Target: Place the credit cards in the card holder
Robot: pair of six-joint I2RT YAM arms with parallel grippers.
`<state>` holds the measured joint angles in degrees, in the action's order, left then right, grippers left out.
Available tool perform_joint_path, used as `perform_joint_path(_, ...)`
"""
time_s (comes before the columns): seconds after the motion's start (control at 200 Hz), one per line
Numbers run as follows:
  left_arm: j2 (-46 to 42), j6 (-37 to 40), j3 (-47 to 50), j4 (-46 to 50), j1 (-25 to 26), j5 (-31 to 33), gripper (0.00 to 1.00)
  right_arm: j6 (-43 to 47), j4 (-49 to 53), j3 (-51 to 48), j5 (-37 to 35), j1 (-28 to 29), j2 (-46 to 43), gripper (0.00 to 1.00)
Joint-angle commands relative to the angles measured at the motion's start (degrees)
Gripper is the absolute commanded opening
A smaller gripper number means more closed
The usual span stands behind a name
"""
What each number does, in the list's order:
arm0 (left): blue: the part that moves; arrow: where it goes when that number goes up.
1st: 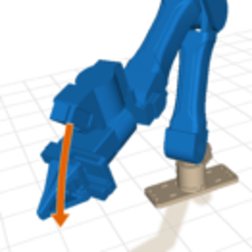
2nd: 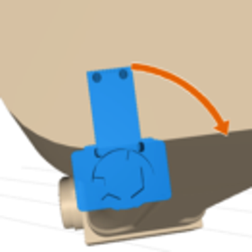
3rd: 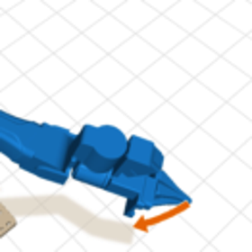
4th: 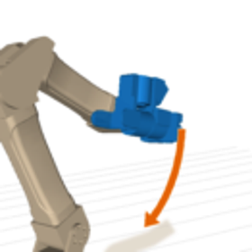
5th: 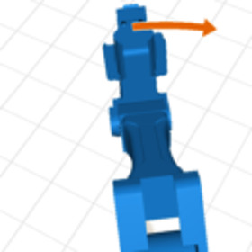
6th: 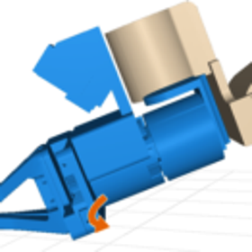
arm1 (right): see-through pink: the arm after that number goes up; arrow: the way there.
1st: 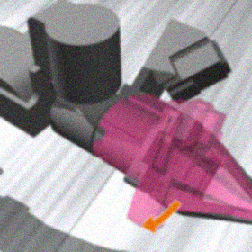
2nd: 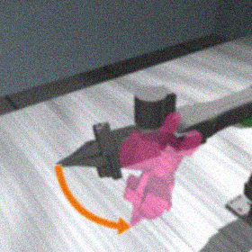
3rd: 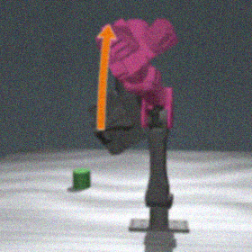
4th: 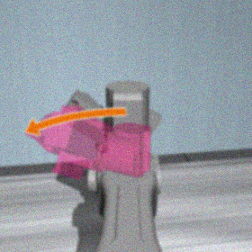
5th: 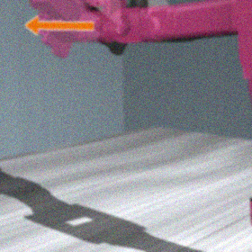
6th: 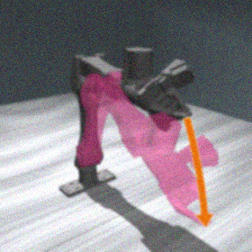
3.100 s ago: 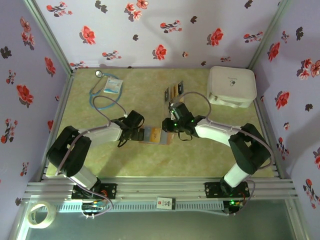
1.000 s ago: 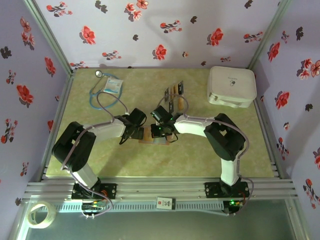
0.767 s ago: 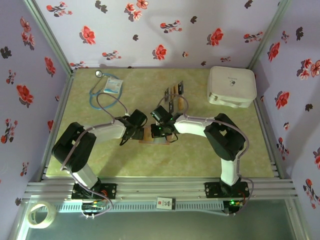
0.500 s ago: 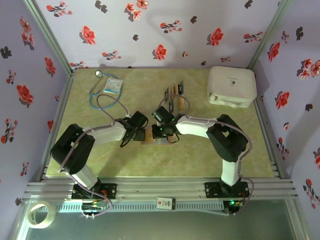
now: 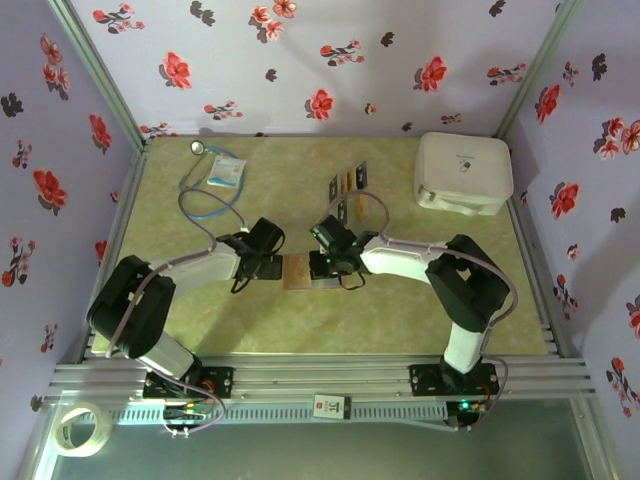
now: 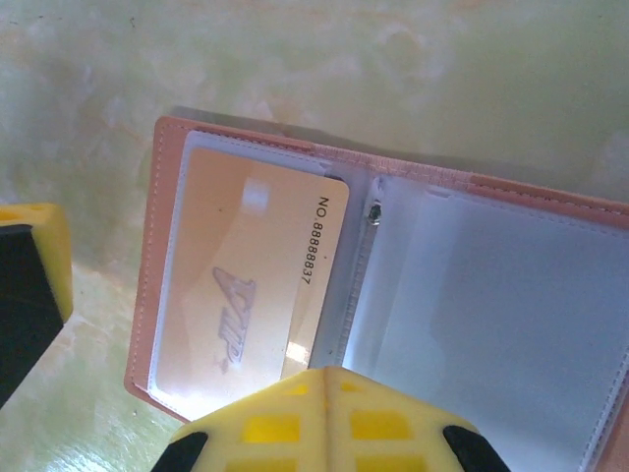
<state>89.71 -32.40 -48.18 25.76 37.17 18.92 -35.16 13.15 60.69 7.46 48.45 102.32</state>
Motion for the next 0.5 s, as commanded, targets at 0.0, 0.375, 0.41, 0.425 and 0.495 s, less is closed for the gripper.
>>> perform_joint_path(0.0,1.8,1.4,0.5,0.2,0.0,-1.2,1.0,-1.5,-1.7,-0.1,-0.6,0.4,0.5,0.0)
perform_joint_path(0.375,4.2,1.9,0.4,-1.2,0.4,-2.4,1.0,-1.8,-2.4,2.0,1.1,0.7,3.8,0.0)
perform_joint_path(0.41,4.3,1.9,0.3,-1.4,0.6,-2.6,1.0,-1.8,-2.6,2.3,1.4,0.7,4.0,0.0)
perform_joint_path(0.425,4.4,1.8,0.3,-1.4,0.5,-2.6,1.0,-1.9,-2.5,2.4,1.5,0.8,4.1,0.0)
perform_joint_path(0.495,4.7,1.7,0.3,-1.8,0.8,-3.0,1.0,-1.9,-2.4,3.0,1.6,0.9,4.5,0.0)
